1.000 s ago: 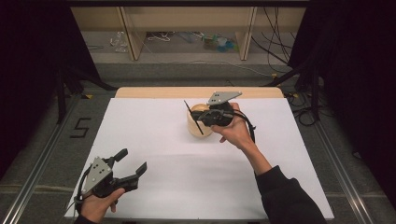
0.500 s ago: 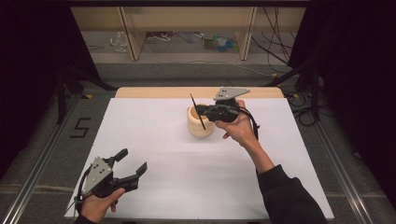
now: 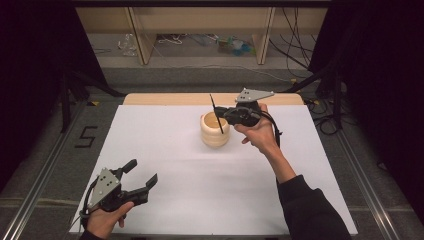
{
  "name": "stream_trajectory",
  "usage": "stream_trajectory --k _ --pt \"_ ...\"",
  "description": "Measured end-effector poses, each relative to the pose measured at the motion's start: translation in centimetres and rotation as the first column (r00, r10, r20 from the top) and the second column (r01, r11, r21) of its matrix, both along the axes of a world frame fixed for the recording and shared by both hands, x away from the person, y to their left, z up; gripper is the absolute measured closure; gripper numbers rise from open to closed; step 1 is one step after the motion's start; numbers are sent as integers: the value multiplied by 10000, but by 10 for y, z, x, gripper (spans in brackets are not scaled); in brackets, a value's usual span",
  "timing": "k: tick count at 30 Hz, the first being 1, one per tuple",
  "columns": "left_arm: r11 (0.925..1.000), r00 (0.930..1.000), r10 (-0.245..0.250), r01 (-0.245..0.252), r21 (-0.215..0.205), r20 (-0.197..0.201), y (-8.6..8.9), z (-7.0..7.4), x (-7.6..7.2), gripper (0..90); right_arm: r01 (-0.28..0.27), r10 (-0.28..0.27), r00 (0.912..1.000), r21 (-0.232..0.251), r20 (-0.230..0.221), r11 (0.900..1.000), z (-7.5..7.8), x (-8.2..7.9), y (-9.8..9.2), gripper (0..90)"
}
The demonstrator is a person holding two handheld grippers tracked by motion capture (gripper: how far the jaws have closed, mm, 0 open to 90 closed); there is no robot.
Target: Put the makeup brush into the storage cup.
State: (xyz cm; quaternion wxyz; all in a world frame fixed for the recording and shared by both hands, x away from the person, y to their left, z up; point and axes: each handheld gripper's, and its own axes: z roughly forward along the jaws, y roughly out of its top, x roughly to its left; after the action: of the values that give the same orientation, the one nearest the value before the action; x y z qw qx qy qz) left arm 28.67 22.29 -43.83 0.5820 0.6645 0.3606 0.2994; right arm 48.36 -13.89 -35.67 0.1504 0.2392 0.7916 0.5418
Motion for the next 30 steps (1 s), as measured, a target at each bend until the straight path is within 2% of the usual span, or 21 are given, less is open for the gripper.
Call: stream_trajectory --k 16,19,24,28,30 --pt "10000 10000 24 -24 4 -56 0 -1 0 172 380 -382 9992 295 71 9988 6 15 -6 855" --pt "9997 9997 -224 224 -126 29 -1 -2 2 172 408 -412 9991 349 113 9986 7 17 -5 855" --pt "10000 9999 49 -50 -37 -145 -1 -2 0 173 462 -466 9988 275 165 9986 6 21 -4 855" --pt "9999 9999 65 -64 78 -153 1 -2 0 173 520 -528 9984 382 190 9979 5 27 -4 855" --pt "10000 9998 86 -86 -23 -155 0 -2 0 173 516 -523 9985 396 175 9979 3 29 -3 855"
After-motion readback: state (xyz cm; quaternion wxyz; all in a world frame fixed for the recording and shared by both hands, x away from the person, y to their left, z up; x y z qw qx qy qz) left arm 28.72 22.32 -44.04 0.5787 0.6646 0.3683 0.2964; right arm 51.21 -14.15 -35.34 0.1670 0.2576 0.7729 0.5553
